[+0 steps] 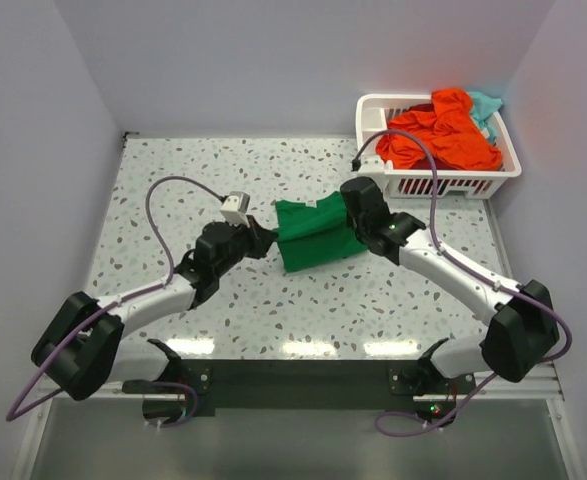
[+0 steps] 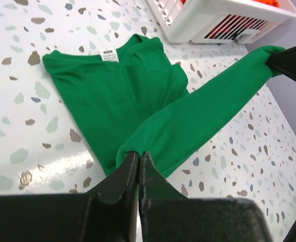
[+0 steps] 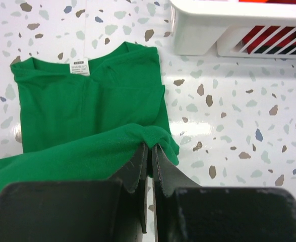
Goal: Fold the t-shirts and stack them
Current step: Fold the tshirt
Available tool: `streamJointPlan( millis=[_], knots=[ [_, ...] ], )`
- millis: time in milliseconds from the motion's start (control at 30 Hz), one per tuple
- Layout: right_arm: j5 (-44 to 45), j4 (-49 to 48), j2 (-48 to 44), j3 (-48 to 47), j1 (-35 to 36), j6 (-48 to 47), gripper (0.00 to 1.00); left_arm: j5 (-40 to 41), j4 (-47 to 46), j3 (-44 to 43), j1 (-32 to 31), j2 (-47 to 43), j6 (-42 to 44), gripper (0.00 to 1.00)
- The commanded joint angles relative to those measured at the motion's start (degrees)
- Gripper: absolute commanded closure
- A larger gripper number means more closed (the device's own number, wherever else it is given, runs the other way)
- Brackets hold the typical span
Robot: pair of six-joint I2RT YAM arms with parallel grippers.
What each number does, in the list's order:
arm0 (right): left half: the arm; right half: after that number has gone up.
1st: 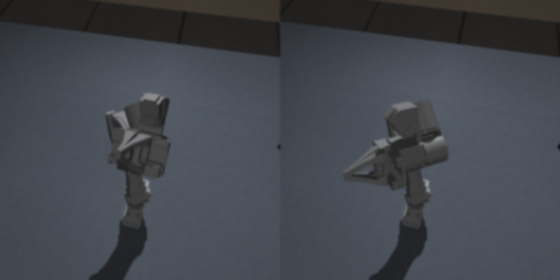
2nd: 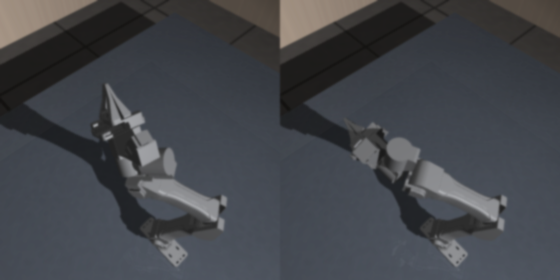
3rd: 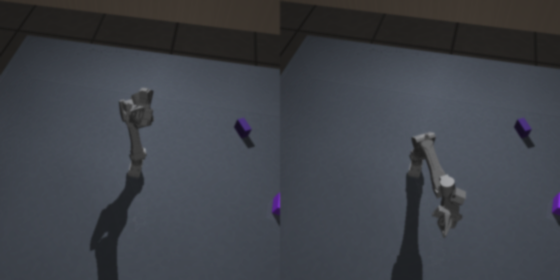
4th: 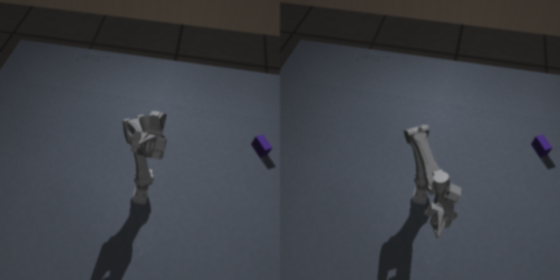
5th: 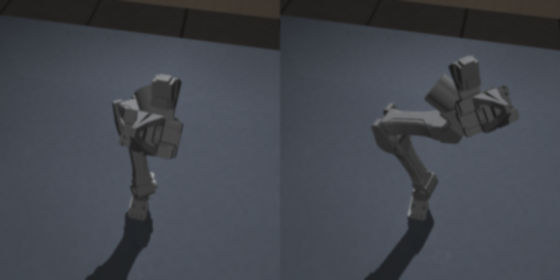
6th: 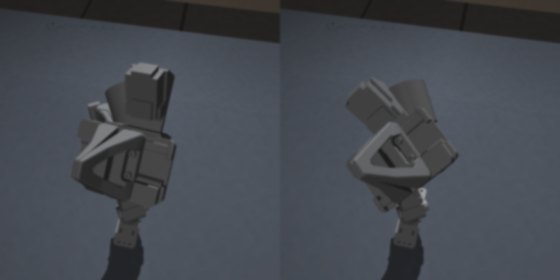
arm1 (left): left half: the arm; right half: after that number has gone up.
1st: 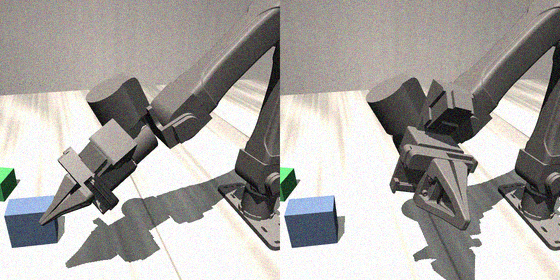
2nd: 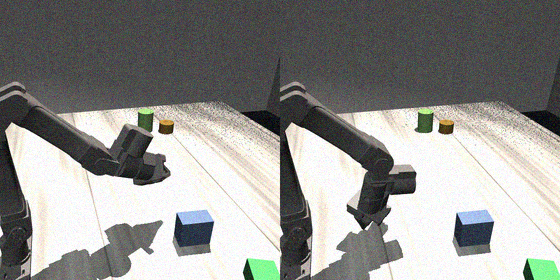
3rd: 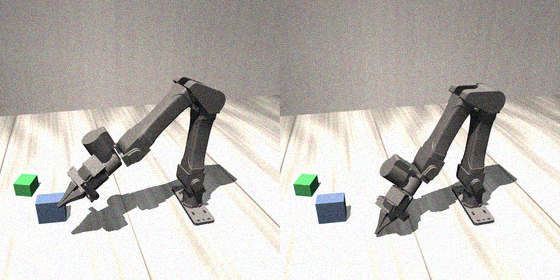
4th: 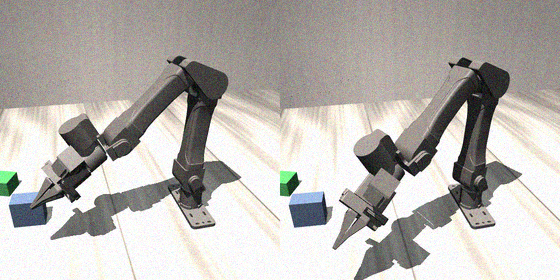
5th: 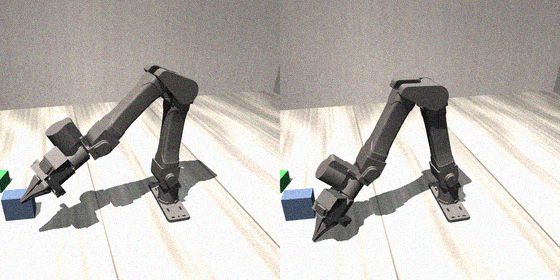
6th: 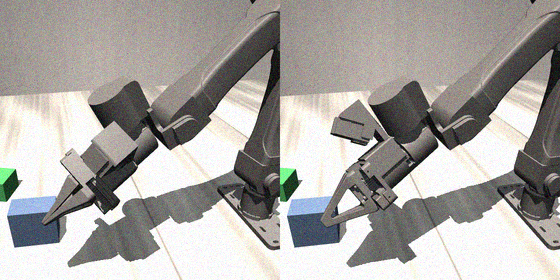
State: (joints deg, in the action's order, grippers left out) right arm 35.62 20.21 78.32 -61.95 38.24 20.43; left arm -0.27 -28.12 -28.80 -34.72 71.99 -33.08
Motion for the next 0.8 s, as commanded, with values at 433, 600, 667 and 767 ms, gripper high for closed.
streamJointPlan(
  millis=[433, 600, 667, 767],
  knots=[
    [-3.1, -5.6, 17.3, -15.3, -7.4, -5.9, 1.0, -12.3, -7.1, -15.6, 10.7, 19.2, 2.4, 1.0],
    [-3.0, -5.9, 21.2, -17.7, -8.0, -6.2, 1.0, -13.4, -7.5, -18.8, 12.7, 24.1, 2.7, 1.0],
    [-2.9, -6.0, 22.3, -18.6, -8.2, -6.3, 1.0, -14.3, -7.7, -19.7, 13.1, 26.0, 2.8, 1.0],
    [-2.4, -5.9, 24.1, -20.0, -8.3, -6.5, 1.0, -14.9, -7.5, -22.3, 13.6, 28.9, 3.7, 1.0]
  ],
)
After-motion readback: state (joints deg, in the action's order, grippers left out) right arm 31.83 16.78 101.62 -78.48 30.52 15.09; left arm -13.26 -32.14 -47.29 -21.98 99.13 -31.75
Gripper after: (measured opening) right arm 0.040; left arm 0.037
